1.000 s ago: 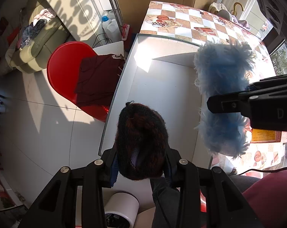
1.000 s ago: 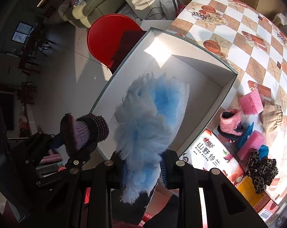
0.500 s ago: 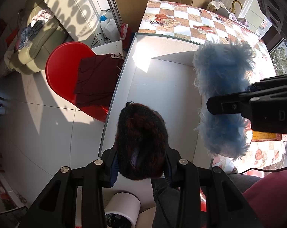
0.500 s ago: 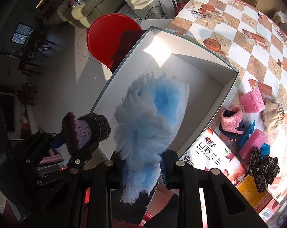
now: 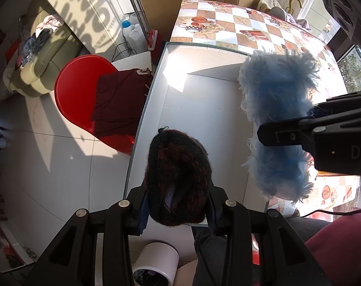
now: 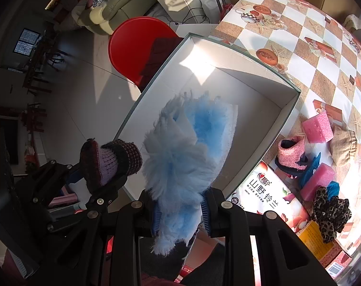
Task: Organize soft objects
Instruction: 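Lower both grippers into the box and open them to release hat and duster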
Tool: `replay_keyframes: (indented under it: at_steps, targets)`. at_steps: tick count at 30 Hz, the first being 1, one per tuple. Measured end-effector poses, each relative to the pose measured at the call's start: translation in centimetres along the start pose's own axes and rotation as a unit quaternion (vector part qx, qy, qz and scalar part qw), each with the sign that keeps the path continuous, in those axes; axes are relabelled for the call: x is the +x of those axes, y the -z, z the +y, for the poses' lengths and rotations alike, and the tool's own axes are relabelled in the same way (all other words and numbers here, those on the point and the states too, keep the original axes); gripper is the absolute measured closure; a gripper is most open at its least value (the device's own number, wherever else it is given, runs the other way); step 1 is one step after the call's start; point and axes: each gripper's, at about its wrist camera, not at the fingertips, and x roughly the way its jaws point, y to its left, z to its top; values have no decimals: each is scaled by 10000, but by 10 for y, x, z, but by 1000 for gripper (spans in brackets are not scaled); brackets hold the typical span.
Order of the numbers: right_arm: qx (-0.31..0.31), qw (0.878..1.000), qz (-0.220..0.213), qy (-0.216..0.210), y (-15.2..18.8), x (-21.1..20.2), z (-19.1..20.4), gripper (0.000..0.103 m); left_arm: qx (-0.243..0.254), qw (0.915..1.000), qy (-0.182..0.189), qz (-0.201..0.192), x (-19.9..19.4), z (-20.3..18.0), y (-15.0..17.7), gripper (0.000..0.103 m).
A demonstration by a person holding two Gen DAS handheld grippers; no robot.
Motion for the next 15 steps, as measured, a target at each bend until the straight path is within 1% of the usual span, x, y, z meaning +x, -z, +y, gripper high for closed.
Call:
replay_keyframes:
  at_steps: [12,13,15]
  targets:
    - [12,10000,12,11,-4,-2,-4,73,56,10000,20,-10,2,-3,-6,60]
    - [6,10000,18,12,-3,-2,-4,73,71,10000,16,-10,2,-3,-7,58]
    - [7,10000,47,13,-3,-1,-5,73,124,9999,-37,-33,3,-5,-8,47]
